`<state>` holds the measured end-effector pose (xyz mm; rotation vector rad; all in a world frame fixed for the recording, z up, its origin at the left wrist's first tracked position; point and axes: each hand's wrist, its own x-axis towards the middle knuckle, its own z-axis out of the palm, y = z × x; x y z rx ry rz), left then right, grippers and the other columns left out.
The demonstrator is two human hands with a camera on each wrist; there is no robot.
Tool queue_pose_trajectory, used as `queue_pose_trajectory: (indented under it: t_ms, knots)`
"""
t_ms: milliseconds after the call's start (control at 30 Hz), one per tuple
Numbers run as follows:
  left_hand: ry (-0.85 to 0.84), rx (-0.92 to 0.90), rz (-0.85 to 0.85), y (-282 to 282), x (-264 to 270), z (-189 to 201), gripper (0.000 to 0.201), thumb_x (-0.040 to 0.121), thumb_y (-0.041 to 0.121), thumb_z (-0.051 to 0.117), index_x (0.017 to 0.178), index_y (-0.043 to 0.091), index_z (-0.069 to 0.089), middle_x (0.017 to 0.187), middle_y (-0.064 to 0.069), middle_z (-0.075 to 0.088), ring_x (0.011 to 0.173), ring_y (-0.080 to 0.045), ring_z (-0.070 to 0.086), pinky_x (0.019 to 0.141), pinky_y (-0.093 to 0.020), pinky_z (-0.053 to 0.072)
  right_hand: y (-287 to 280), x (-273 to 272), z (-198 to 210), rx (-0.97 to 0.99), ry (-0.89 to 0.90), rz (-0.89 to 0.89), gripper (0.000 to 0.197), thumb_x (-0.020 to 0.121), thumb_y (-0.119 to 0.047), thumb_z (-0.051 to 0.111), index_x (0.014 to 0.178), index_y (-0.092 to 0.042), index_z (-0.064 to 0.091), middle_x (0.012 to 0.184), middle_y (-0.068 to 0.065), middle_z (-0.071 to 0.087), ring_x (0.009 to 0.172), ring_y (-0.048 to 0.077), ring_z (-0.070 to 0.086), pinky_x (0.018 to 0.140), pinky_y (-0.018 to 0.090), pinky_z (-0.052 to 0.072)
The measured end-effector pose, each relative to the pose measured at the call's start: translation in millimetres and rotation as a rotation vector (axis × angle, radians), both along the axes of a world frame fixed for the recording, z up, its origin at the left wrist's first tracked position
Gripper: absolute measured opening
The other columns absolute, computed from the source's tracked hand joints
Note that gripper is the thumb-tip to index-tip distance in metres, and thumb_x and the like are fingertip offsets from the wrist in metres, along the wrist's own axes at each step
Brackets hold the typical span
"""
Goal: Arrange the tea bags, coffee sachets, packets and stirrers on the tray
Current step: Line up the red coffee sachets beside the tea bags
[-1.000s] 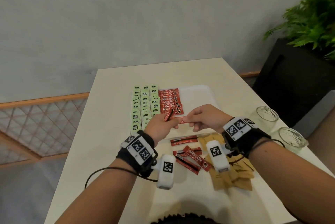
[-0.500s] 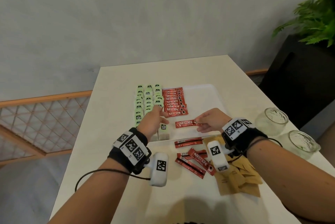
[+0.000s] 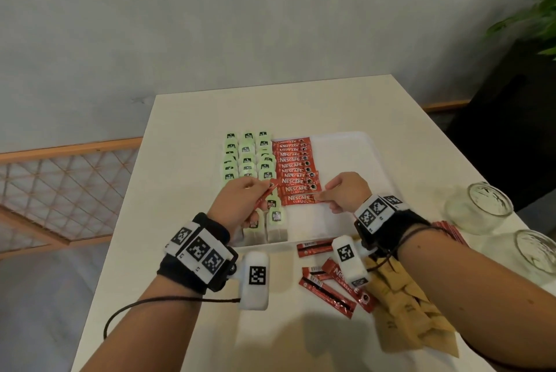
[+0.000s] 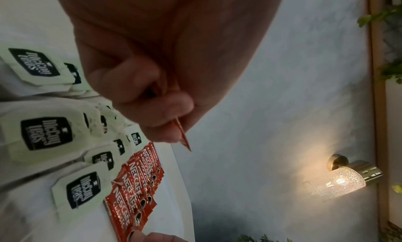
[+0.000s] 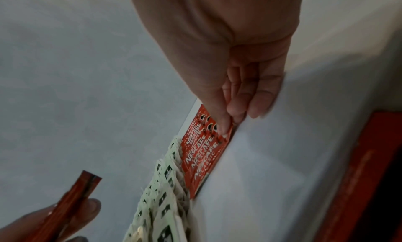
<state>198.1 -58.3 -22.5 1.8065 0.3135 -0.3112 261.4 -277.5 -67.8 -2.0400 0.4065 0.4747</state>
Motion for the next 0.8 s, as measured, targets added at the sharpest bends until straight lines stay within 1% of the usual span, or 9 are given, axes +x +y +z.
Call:
queue_pose_trajectory:
  t_ms: [133,233,333,367,467,533,600,700,800]
  knots:
    - [0.01,-0.004,0.035,3,6,-6,0.029,0.099,0.035,0.053,0.096,0.007,0.063,0.06,0.002,0.058,0.039,-0.01,0.039,0.035,-0.018,0.028,3,4,0,-0.007,-0.036,0.009,0.03,0.072,-0.015,0.085,0.084,-0.01,0.057,0.07,0.01,0.066,0.053,0.016,0.056,0.055,0.028,0.055]
    - [0.001,-0.006,0.032,3,7,-7,0.027,0.097,0.035,0.057,0.096,0.009,0.065,0.066,0.001,0.06,0.042,-0.009,0.045,0.037,-0.019,0.034,4,7,0,-0.021,-0.052,0.03,0.03,0.071,-0.017,0.086,0.077,-0.011,0.058,0.072,0.011,0.068,0.054,0.016,0.059,0.06,0.031,0.058]
    - [-0.007,-0.053,-0.005,1,6,-5,0.012,0.094,0.019,0.062,0.099,0.009,0.065,0.075,-0.003,0.066,0.046,-0.008,0.052,0.041,-0.02,0.043,4,7,2,-0.021,-0.058,0.037,0.03,0.072,-0.021,0.085,0.076,-0.011,0.058,0.07,0.009,0.067,0.054,0.015,0.059,0.055,0.028,0.056]
    - [-0.005,-0.078,-0.023,-1,5,-5,0.011,0.094,0.013,0.062,0.103,0.008,0.066,0.079,-0.005,0.069,0.048,-0.009,0.056,0.044,-0.022,0.047,4,6,3,-0.038,-0.078,0.037,0.03,0.074,-0.025,0.084,0.076,-0.011,0.058,0.071,0.008,0.066,0.055,0.016,0.059,0.054,0.027,0.056]
    - [-0.004,-0.121,-0.073,-7,0,-7,0.024,0.092,0.005,0.063,0.116,0.001,0.065,0.089,-0.011,0.075,0.06,-0.016,0.069,0.055,-0.024,0.058,3,2,9,-0.122,-0.191,0.068,0.034,0.084,-0.037,0.073,0.074,-0.011,0.054,0.077,0.006,0.061,0.063,0.018,0.057,0.063,0.031,0.053]
    - [0.006,-0.133,-0.092,-13,-3,-9,0.035,0.091,0.005,0.065,0.125,-0.001,0.06,0.092,-0.011,0.076,0.064,-0.019,0.072,0.054,-0.024,0.058,0,-5,18,-0.039,-0.206,0.069,0.038,0.09,-0.042,0.064,0.087,-0.005,0.061,0.084,0.005,0.063,0.066,0.017,0.055,0.064,0.031,0.052]
    - [0.029,-0.166,-0.114,-20,-7,-8,0.041,0.09,0.005,0.066,0.129,0.001,0.055,0.095,-0.012,0.075,0.06,-0.019,0.072,0.049,-0.023,0.057,-2,-15,32,0.124,-0.172,0.082,0.041,0.093,-0.045,0.058,0.097,-0.006,0.067,0.084,0.004,0.064,0.063,0.014,0.055,0.059,0.026,0.05]
    - [0.048,-0.188,-0.198,-32,-14,-3,0.033,0.092,0.006,0.065,0.12,0.004,0.049,0.094,-0.013,0.075,0.052,-0.016,0.067,0.045,-0.022,0.052,-4,-34,48,0.281,-0.129,0.177,0.035,0.092,-0.045,0.06,0.1,-0.013,0.07,0.08,0.002,0.065,0.059,0.012,0.055,0.06,0.026,0.051]
    - [0.044,-0.217,-0.27,-40,-18,1,0.029,0.091,0.006,0.065,0.115,0.001,0.049,0.094,-0.014,0.075,0.049,-0.014,0.064,0.043,-0.02,0.049,-8,-53,50,0.292,-0.169,0.311,0.024,0.09,-0.034,0.066,0.101,-0.013,0.071,0.086,-0.005,0.069,0.068,0.01,0.057,0.068,0.026,0.053]
